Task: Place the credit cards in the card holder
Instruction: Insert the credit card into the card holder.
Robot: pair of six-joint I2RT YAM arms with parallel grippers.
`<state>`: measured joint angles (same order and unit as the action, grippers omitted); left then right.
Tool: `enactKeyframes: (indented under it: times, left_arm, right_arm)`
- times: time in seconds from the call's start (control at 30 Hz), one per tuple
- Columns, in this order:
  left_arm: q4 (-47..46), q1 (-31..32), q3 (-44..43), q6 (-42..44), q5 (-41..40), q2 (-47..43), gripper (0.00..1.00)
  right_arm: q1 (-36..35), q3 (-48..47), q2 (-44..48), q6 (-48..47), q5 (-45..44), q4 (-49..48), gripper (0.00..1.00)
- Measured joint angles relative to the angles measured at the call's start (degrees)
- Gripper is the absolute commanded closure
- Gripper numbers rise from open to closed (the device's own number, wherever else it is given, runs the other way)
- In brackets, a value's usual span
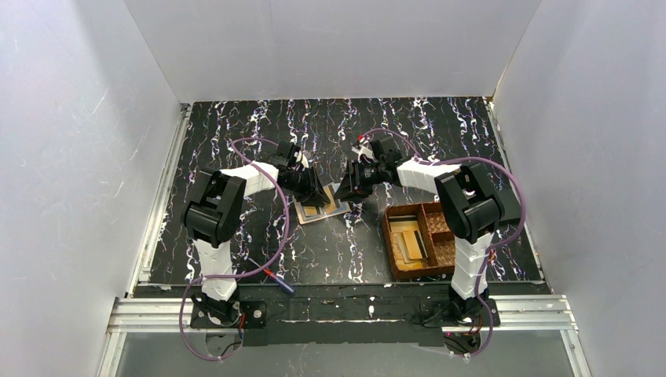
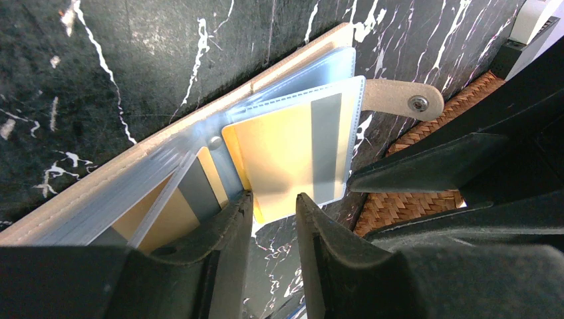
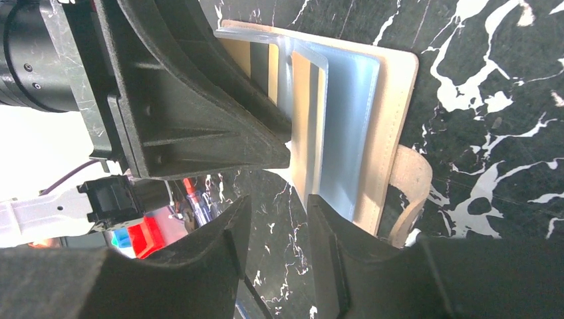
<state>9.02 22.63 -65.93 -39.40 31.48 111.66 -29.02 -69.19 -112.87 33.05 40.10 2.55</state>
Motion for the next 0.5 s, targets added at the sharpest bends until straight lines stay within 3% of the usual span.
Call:
enactKeyframes:
  times: [0.5]
  left_arm:
    - [-0.12, -0.02, 0.18, 0.05, -0.01, 0.00, 0.73]
  right_arm:
    - [-1.29, 0.00, 0.01, -3.88, -4.53, 4.24, 0.49]
